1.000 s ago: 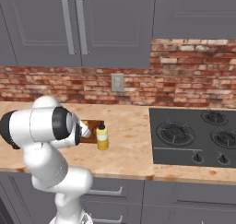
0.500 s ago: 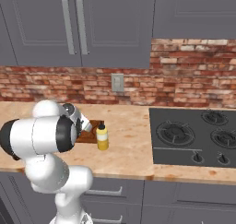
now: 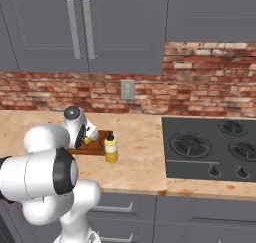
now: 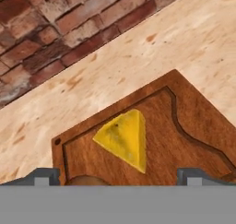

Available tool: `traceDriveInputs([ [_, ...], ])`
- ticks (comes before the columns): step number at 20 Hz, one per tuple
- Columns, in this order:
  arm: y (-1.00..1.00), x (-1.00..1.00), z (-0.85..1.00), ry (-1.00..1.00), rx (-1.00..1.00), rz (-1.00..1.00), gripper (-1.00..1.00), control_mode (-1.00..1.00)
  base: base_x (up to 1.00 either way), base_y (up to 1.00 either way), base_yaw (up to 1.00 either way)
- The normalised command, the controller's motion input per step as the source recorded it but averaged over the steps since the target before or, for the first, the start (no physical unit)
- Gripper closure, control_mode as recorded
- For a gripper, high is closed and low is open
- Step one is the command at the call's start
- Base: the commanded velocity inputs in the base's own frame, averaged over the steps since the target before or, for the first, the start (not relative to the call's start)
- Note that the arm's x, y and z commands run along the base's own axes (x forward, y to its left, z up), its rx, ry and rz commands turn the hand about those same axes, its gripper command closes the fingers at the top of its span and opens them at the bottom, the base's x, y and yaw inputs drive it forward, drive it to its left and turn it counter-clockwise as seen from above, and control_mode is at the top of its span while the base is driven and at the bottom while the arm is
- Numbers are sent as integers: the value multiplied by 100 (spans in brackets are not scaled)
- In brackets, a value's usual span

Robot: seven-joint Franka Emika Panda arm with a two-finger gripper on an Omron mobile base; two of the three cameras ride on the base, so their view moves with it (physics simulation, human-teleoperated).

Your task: Retrieve the reheated potato from the microwave, then place the potato, cheese, and condiment on the cutting board.

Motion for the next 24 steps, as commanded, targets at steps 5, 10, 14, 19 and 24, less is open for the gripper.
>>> traceDriveInputs([
  [5, 0, -22, 41, 12, -3, 9, -100, -100, 0, 0, 0],
  [10, -4, -45, 35, 3, -6, 12, -100, -100, 0, 0, 0],
  [14, -7, -62, 19, -1, -7, 10, -100, -100, 0, 0, 0],
  [19, -16, -63, 15, -5, -6, 5, -100, -100, 0, 0, 0],
  [24, -29, -50, 25, -2, -4, 0, -100, -100, 0, 0, 0],
])
